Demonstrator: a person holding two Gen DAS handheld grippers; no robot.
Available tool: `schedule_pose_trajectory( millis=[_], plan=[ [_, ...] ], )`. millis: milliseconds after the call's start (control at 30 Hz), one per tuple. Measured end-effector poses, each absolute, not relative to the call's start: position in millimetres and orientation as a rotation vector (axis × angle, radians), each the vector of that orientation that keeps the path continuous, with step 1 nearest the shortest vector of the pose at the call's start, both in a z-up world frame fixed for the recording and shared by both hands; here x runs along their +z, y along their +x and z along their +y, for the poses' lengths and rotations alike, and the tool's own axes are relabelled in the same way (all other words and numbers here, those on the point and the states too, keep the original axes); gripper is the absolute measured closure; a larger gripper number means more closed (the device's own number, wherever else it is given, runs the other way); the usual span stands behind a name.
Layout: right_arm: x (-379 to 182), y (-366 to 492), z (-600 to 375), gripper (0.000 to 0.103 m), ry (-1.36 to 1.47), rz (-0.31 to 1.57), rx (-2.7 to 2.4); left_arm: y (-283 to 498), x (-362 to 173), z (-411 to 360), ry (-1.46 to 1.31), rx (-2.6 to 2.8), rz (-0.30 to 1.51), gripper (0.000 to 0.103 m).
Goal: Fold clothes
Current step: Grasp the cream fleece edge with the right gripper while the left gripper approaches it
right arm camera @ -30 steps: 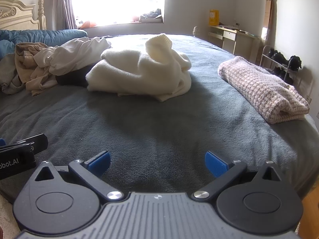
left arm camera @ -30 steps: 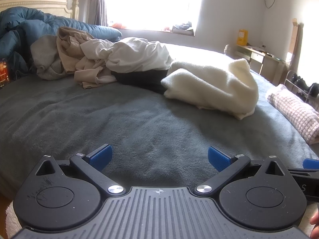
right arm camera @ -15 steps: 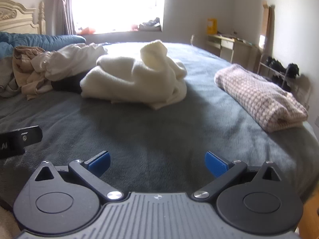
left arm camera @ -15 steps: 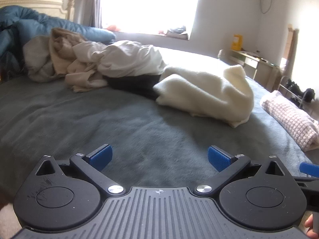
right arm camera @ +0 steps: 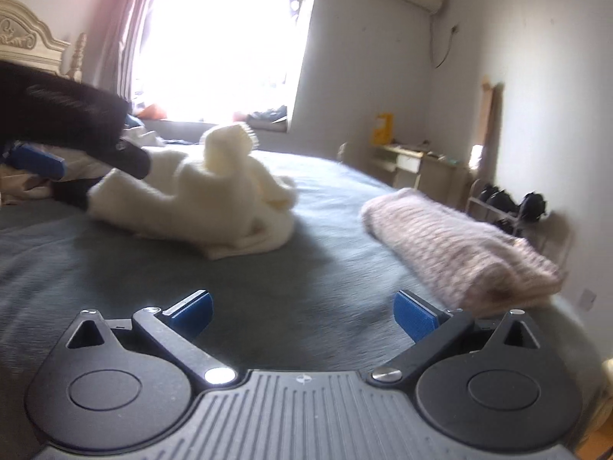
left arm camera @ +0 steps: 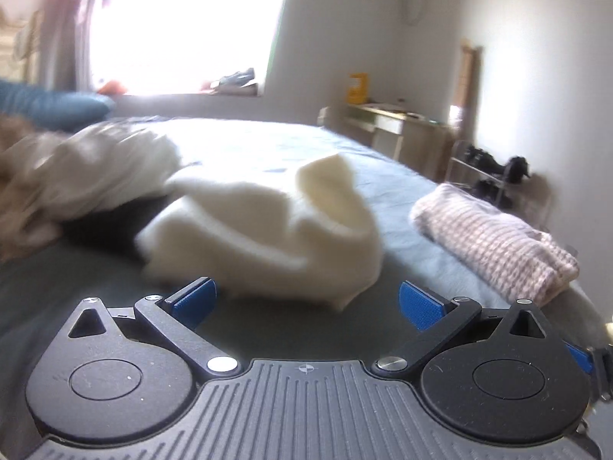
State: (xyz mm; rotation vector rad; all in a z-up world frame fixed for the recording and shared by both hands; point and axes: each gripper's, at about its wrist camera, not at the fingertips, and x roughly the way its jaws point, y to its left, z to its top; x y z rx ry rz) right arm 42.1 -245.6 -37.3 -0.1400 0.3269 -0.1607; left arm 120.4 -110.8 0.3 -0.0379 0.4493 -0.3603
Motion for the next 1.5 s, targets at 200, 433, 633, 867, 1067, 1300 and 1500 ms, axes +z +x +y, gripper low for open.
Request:
schedule_pose_trajectory(
  millis=[200,433,633,867,1067,1300,1500],
  plan=[
    [-44.9,59.4,-285.8,0.013,-0.142,0.304,-0.241,182.8,-20.5,-180.4,0.083,-0.371,0.476,0.005],
    [-36.5,91.7,-305.0,0.039,-0.102,0.263,-0.173,205.5,-43.7,-185.7,0.133,-0.258,0.417,0.037],
    [-26.4,124.2,-316.7,0.04,-0.081,0.219,-0.096,208.9,-43.9,-143.1,0.069,-0.22,0.419,0.032],
    [-9.6,235.8,-271.4,0.042,-0.317,0.173,0.176,217.8,-41.0,-119.2,0.0,-0.227,0.429,0.028],
    [-28.3,316.9,-236.1,0.042,-0.528,0.231,0.267,219.4,-44.5,-108.0,-0.022,-0.251,0.444,0.027],
    [1.7,310.5,-231.7,0.09,-0.429,0.224,0.231,216.3,-43.9,-92.8,-0.057,-0.298,0.461,0.024],
    [60.7,243.3,-258.9,0.091,-0.234,0.109,0.244,190.5,-29.6,-70.1,-0.101,-0.32,0.424,0.021]
  ],
)
